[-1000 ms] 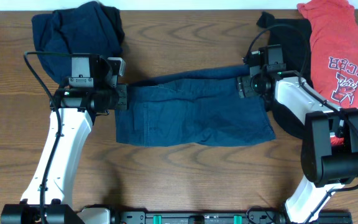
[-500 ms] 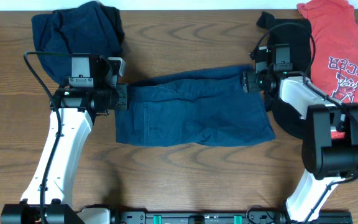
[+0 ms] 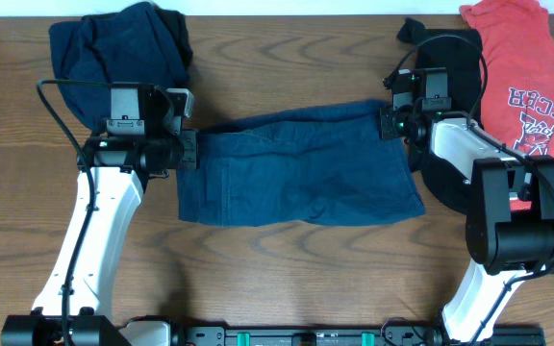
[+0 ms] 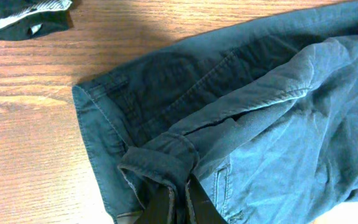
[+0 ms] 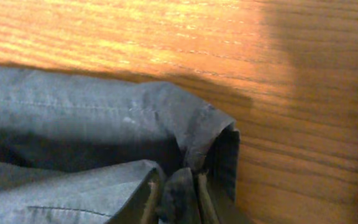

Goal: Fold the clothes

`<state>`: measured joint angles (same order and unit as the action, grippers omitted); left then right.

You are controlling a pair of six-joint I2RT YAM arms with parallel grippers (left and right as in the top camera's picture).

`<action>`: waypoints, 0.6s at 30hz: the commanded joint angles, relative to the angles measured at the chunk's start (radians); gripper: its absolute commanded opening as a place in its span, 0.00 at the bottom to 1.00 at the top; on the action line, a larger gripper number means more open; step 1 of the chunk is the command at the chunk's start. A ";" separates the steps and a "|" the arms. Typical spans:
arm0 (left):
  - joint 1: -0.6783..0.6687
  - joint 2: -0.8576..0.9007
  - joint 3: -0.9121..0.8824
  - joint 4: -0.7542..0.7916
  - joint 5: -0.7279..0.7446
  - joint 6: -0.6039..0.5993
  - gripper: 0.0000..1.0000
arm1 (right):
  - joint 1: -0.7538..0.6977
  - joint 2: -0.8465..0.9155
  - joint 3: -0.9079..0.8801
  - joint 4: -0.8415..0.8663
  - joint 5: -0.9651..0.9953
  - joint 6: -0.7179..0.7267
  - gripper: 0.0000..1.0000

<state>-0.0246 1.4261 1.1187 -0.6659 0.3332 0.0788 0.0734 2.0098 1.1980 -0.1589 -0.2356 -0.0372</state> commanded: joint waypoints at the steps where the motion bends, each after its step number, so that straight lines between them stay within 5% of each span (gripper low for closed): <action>1: -0.001 -0.001 0.013 0.001 -0.013 -0.004 0.06 | 0.006 0.002 0.015 0.002 -0.009 0.026 0.09; 5: -0.001 -0.010 0.013 0.005 -0.034 -0.004 0.06 | 0.006 -0.048 0.016 -0.028 -0.009 0.033 0.01; 18: -0.001 -0.147 0.013 -0.024 -0.090 -0.005 0.06 | 0.006 -0.372 0.018 -0.103 0.024 0.020 0.01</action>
<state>-0.0246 1.2942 1.1187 -0.6884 0.2836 0.0788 0.0742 1.6459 1.2034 -0.2707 -0.2352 -0.0116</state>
